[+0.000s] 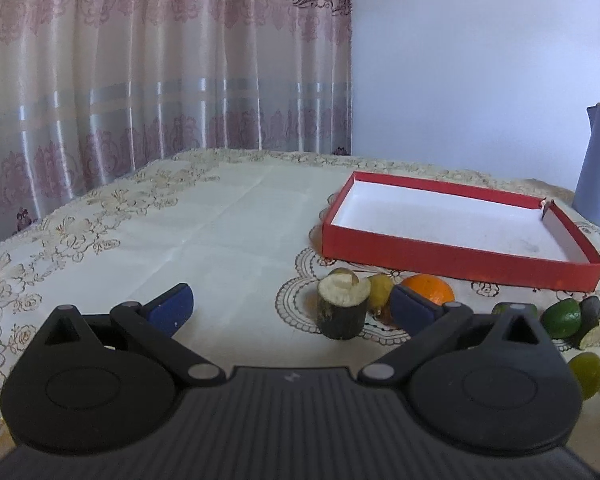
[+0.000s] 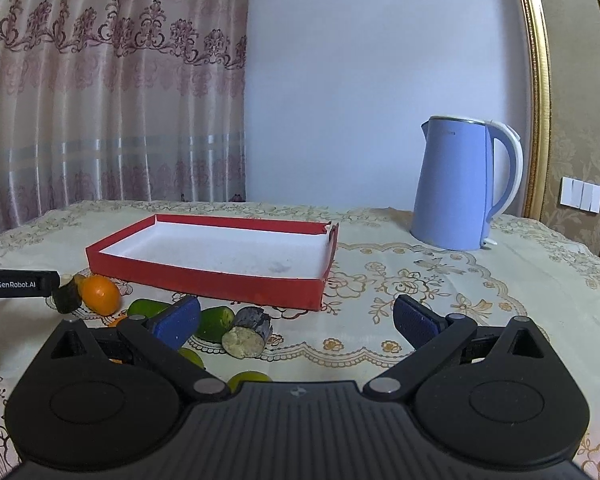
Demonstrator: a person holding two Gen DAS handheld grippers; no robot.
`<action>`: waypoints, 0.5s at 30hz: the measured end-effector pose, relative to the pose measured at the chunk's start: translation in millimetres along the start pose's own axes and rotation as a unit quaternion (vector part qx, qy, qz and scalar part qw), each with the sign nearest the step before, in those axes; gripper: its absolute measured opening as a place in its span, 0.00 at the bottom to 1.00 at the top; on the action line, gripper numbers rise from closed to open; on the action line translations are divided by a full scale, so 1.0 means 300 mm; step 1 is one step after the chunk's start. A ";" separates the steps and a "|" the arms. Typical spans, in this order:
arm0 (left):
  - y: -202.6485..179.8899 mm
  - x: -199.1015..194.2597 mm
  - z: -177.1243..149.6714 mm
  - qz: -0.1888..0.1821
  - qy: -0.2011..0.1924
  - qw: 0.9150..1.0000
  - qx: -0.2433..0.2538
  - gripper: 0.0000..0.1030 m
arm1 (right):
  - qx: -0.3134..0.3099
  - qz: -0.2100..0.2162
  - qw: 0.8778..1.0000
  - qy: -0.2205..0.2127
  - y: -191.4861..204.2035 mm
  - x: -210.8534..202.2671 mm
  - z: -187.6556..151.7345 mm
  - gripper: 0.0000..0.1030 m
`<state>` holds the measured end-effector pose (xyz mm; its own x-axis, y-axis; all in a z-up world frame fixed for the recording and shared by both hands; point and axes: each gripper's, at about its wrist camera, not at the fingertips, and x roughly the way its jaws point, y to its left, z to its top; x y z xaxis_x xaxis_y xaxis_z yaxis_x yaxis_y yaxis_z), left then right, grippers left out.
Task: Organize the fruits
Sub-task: 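Move the right gripper toward the small green round fruit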
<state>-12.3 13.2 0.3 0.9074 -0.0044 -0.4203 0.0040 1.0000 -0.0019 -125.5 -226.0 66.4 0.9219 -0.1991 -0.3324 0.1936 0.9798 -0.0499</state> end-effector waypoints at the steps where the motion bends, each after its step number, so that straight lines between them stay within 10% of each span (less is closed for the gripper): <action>1: 0.001 0.001 -0.002 -0.001 0.002 1.000 -0.001 1.00 | 0.002 0.000 1.000 0.000 0.002 -0.004 0.001 1.00; 15: 0.007 0.022 -0.008 -0.009 0.031 0.999 -0.004 1.00 | 0.005 0.015 1.000 -0.024 0.010 -0.093 -0.021 1.00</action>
<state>-7.2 15.2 -4.7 0.8792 -0.0224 -0.4760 0.0162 0.9997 -0.0169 -152.7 -217.3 69.6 0.9425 -0.1698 -0.2878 0.1682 0.9853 -0.0307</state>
